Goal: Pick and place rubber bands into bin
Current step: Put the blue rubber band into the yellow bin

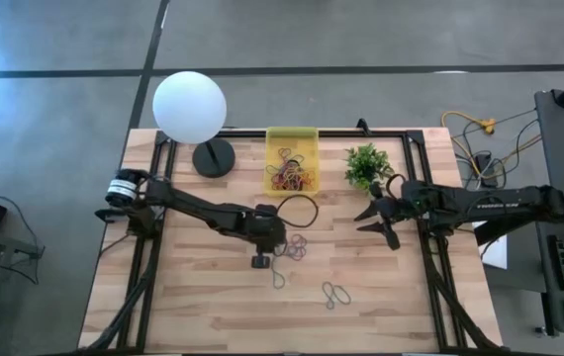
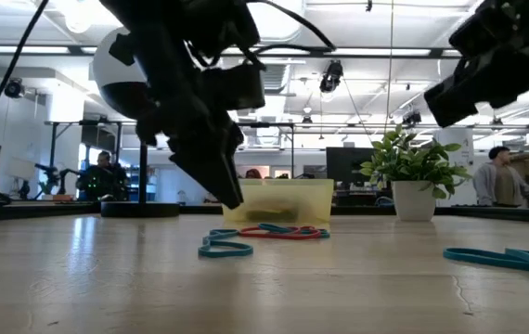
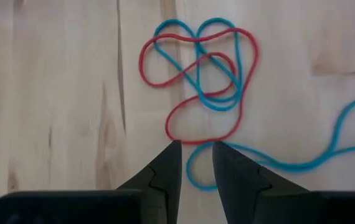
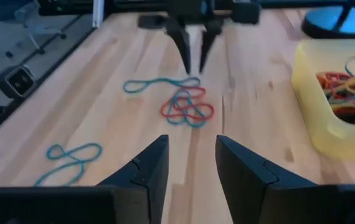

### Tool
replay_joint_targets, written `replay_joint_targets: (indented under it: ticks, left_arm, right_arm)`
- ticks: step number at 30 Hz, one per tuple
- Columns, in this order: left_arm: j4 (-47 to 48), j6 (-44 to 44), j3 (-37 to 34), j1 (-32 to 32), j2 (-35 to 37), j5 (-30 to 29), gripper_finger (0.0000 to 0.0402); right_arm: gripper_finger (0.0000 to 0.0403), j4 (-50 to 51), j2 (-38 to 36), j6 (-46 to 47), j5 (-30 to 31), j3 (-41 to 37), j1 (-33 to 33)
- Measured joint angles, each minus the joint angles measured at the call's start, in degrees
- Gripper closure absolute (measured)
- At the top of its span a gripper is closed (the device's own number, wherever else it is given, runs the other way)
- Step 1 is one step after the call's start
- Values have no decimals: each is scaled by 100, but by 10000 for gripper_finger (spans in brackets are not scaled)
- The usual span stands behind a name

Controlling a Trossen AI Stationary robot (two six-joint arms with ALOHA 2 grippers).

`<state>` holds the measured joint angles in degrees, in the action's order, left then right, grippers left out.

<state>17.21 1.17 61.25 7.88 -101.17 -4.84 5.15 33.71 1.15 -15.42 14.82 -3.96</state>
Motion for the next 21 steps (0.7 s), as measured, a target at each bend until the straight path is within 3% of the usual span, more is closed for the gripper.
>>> replay_joint_targets:
  ticks: [21]
  left_arm:
    - [333,184,95,-144,-441,349,327]
  right_arm:
    - [285,-943,489,-113,58,406,786]
